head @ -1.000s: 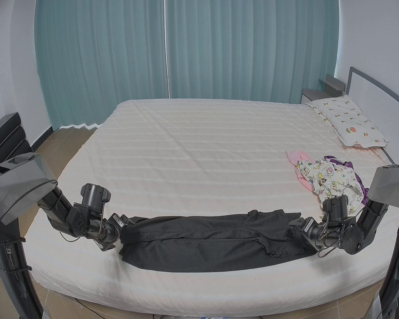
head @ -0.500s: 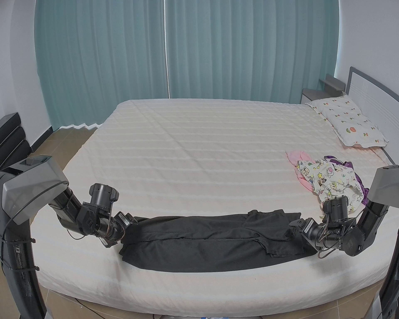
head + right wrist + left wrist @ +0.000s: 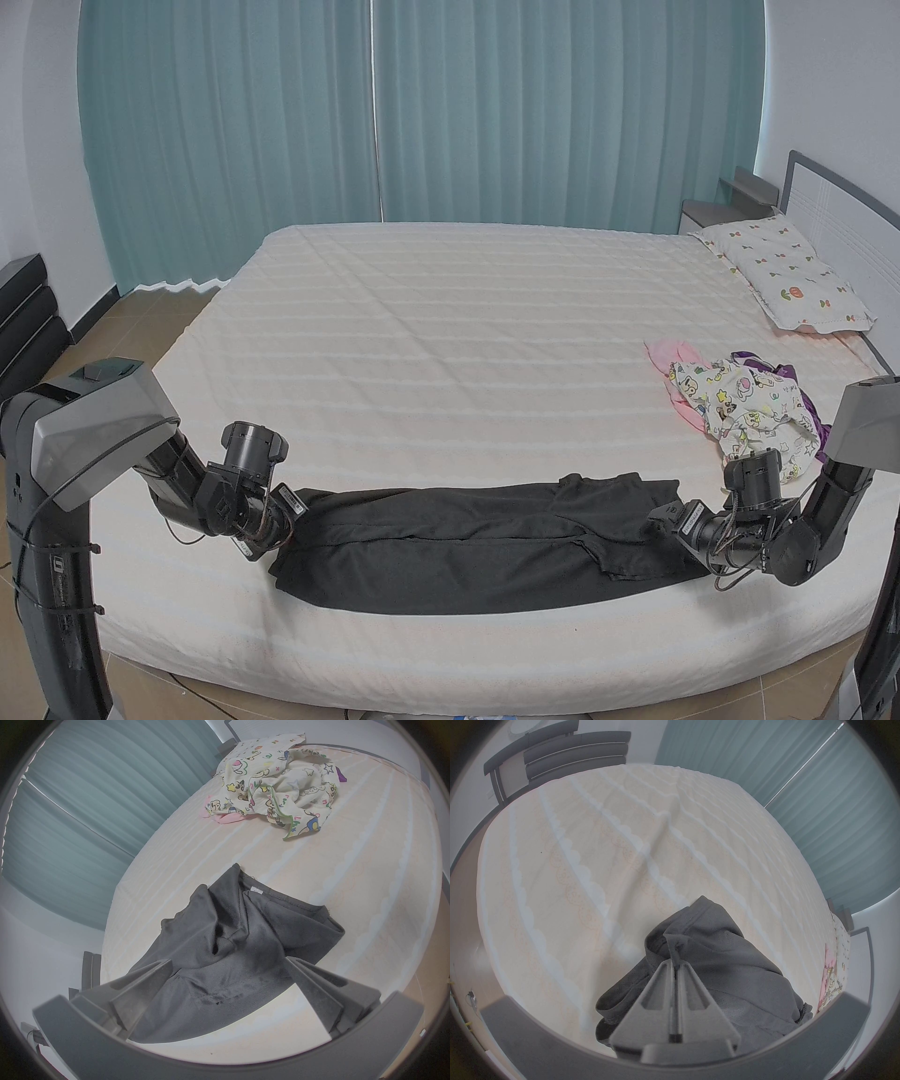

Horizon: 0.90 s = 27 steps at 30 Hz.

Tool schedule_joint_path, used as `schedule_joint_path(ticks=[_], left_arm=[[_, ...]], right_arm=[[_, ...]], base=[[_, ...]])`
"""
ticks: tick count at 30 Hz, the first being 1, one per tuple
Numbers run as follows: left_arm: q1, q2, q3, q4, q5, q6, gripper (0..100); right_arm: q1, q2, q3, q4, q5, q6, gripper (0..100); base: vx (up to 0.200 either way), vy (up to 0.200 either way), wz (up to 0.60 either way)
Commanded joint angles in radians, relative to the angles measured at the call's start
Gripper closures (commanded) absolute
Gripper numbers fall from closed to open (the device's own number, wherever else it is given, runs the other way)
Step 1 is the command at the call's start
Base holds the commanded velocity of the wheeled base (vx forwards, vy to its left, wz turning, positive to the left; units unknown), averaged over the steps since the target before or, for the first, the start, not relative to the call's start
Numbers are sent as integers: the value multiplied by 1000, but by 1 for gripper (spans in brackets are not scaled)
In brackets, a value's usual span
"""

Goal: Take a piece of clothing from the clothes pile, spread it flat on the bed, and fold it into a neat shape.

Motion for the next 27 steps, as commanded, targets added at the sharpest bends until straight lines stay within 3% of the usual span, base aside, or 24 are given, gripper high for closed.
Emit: schedule_joint_path(ticks=[1,12,16,27], left_arm=[[-1,-7,3,-1,2,-5,100],[1,-35,3,-3,1,-22,100],[1,-41,4,-3,1,-24,100],[3,-43,6,-7,-1,-24,100]], right_arm=[[31,27,-2,1,-32,24,0],[78,107,-94,6,-64,107,0],[80,142,-149,13,-107,114,0],[92,170,-186,12,-109,116,0]], base=[[0,0,0],[0,0,0],[0,0,0],[0,0,0]])
